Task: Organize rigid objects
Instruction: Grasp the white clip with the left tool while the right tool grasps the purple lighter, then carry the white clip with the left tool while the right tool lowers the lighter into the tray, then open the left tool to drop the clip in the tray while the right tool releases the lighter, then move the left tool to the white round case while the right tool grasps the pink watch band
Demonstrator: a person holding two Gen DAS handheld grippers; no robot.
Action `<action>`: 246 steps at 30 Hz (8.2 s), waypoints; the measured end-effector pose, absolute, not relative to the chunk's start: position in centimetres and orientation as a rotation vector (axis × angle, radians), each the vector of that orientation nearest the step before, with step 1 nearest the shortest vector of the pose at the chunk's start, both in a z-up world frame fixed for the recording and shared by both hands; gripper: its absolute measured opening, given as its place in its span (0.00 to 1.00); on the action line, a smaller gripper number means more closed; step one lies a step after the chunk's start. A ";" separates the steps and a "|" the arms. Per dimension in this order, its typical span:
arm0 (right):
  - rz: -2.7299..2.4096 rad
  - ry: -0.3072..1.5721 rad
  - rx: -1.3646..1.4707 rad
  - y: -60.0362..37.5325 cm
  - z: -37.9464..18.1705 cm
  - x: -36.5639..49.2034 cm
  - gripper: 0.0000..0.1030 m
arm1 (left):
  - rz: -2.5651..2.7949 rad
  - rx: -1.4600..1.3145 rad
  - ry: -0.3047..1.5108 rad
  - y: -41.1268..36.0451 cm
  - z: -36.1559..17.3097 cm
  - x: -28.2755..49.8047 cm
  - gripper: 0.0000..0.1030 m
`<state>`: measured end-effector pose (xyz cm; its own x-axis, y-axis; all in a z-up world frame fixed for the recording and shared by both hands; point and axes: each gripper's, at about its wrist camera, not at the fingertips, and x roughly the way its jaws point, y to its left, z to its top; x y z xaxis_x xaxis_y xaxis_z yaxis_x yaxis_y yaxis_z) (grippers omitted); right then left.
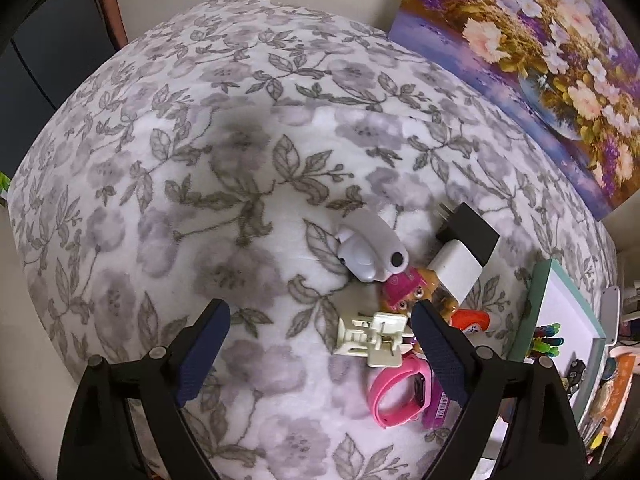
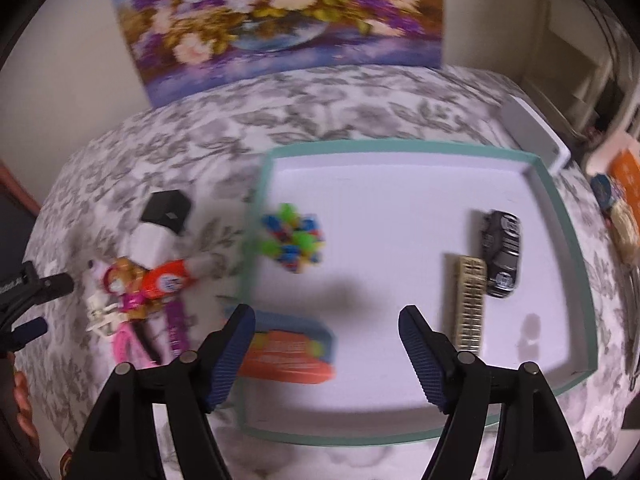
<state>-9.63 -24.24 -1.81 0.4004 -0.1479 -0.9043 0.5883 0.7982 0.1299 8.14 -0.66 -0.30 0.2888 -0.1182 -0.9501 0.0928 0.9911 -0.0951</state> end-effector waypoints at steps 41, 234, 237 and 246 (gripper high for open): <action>-0.261 1.208 0.335 -14.6 -5.5 -2.2 0.40 | -0.311 -0.017 1.463 -2.7 -4.3 8.3 0.89; -0.369 1.081 0.317 -14.7 -0.5 -4.3 1.00 | -0.155 0.054 1.321 0.8 -1.6 9.7 0.92; -0.335 1.104 0.288 -13.3 -1.4 -3.5 1.00 | -0.132 0.070 1.380 1.1 -3.5 9.9 0.92; -0.273 1.216 0.271 -10.9 -4.7 -2.3 1.00 | -0.092 0.013 1.436 2.9 -5.6 10.4 0.92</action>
